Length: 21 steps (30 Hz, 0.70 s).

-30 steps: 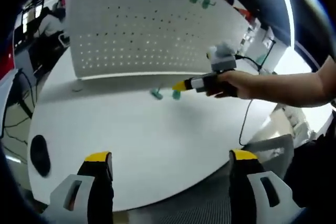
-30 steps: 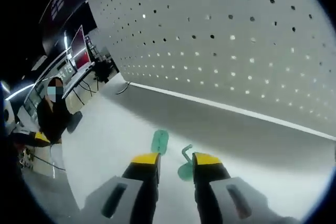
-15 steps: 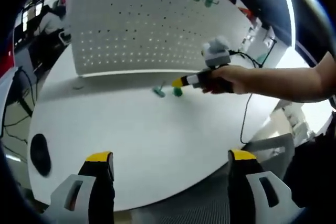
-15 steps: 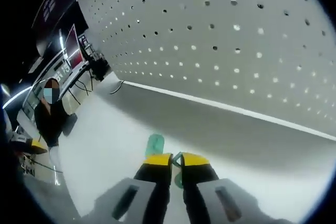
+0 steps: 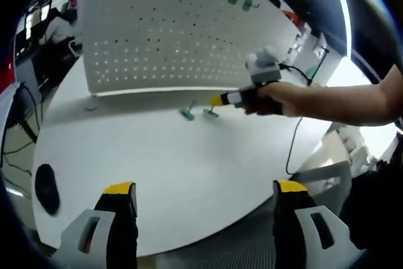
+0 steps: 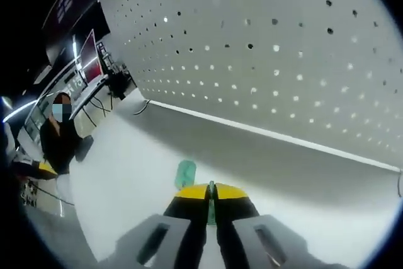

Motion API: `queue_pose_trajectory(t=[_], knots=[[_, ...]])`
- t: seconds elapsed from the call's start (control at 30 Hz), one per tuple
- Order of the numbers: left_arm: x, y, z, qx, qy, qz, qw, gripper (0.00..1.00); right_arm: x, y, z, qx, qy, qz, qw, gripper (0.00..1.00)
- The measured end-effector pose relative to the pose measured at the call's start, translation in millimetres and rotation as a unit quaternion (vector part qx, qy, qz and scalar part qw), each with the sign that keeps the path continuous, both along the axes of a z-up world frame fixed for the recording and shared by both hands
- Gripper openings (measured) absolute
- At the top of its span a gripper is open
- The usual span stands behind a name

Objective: Insert the hook assembly into the mounting plate slot until the hook locks in place.

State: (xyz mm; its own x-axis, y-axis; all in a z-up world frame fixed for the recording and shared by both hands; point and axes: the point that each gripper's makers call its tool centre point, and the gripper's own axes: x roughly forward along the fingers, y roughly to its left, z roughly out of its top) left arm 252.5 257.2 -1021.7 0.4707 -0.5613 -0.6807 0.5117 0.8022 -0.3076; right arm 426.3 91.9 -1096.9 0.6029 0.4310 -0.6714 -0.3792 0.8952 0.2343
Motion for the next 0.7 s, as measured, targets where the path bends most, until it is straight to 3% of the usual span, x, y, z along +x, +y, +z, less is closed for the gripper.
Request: queue_pose_trajectory(t=[0.33,0.43,0.7], knots=[[6.1,-3,10.9,-0.004,-0.017,-0.003,0.9998,0.93,-2,-2,24.0,0.002,-0.039,-0.003,0.9992,0.00],[5.7,-3,14.0,-0.006,-0.021,-0.003,0.9998,0.92,-5,2,28.0,0.000,-0.045,0.011,0.9989,0.00],[4.4,0,21.6,-0.008,-0.032,0.005,0.9995,0.96,-10,-2,46.7,0.006,-0.063,-0.002,0.9980,0.00]])
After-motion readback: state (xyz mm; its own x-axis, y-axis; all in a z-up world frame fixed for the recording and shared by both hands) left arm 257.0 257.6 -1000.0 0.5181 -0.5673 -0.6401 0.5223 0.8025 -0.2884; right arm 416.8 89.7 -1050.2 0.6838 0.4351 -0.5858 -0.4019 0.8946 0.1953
